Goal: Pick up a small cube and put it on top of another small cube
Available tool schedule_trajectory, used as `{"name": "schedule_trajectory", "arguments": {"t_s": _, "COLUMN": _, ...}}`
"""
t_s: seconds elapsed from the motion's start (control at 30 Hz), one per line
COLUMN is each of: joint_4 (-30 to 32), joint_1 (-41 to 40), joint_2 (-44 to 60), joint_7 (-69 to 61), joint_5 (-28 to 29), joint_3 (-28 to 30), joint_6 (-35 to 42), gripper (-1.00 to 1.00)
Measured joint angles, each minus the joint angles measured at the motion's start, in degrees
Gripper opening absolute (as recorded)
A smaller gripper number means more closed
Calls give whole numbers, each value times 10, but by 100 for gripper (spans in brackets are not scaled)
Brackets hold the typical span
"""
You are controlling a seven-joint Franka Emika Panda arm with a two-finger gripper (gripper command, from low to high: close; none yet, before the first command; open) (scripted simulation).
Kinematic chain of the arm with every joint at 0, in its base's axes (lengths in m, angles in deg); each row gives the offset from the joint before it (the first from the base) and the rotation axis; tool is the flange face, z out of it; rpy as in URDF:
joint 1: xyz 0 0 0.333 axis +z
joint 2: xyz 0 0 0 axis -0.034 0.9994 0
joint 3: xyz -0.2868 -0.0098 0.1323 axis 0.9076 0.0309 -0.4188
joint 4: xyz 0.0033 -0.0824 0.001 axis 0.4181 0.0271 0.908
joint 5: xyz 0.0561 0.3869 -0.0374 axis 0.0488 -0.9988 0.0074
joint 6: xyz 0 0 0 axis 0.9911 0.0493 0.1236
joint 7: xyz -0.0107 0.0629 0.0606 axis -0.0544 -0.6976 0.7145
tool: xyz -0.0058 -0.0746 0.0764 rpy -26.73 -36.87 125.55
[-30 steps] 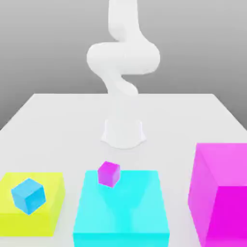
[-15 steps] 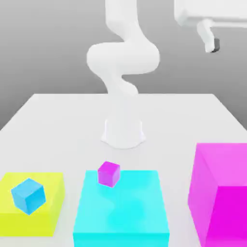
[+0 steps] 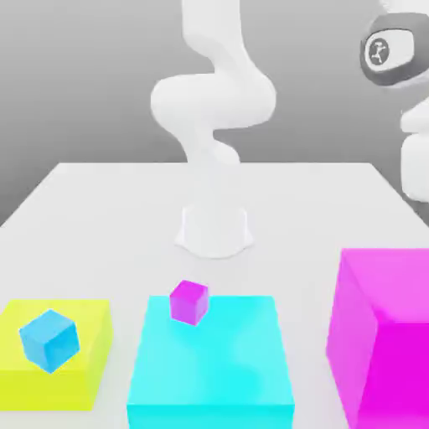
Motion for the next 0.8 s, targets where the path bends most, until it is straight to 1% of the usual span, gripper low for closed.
{"name": "schedule_trajectory", "arguments": {"t_s": 0.2, "joint_4": 13, "joint_1": 58, "joint_2": 43, "joint_7": -33, "joint_5": -85, "joint_3": -26, "joint_6": -22, "gripper": 0}}
{"name": "schedule_trajectory", "arguments": {"t_s": 0.27, "joint_4": 18, "joint_1": 63, "joint_2": 45, "joint_7": -16, "joint_5": -92, "joint_3": -25, "joint_6": -25, "gripper": 0}}
{"name": "schedule_trajectory", "arguments": {"t_s": 0.5, "joint_4": 42, "joint_1": 47, "joint_2": 44, "joint_7": 110, "joint_5": -64, "joint_3": -22, "joint_6": -35, "gripper": 0}}
{"name": "schedule_trajectory", "arguments": {"t_s": 0.8, "joint_4": 77, "joint_1": 32, "joint_2": 60, "joint_7": 286, "joint_5": -11, "joint_3": -22, "joint_6": -61, "gripper": 0}}
